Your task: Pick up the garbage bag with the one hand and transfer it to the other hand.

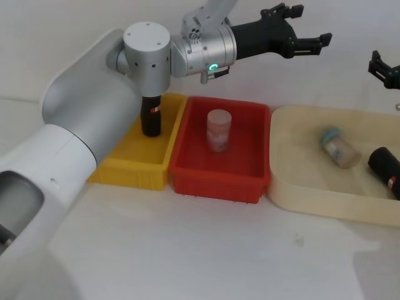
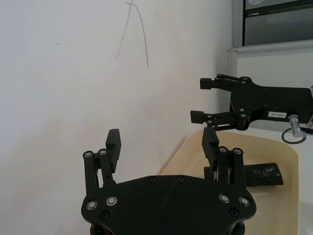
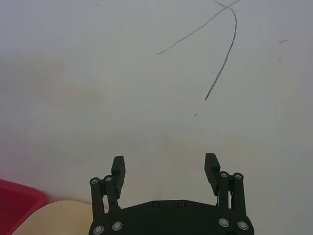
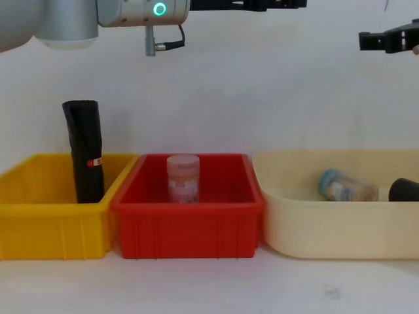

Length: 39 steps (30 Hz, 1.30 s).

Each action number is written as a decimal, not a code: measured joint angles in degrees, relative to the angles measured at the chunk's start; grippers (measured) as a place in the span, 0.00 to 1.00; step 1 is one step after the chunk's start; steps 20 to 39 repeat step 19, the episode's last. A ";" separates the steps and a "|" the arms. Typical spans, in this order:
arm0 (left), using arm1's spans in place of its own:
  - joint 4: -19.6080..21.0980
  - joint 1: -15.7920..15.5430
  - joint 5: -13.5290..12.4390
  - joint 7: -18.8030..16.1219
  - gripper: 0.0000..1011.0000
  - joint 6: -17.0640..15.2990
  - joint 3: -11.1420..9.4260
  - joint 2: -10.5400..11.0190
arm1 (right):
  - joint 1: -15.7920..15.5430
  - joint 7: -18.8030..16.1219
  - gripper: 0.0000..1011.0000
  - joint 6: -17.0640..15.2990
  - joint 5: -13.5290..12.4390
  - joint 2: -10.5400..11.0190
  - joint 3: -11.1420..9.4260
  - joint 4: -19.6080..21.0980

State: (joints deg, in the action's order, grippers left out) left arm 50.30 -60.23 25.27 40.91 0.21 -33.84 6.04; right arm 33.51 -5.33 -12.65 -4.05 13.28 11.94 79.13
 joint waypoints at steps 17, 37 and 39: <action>0.00 0.00 0.00 0.00 0.99 0.00 0.00 0.00 | -0.22 0.13 0.99 -0.19 0.00 0.15 -0.19 0.33; 0.00 0.00 0.00 0.00 0.99 0.00 0.00 0.00 | -0.23 0.14 0.99 -0.20 0.00 0.16 -0.21 0.34; 0.00 0.00 0.00 0.00 0.99 0.00 0.00 0.00 | -0.23 0.14 0.99 -0.20 0.00 0.16 -0.21 0.34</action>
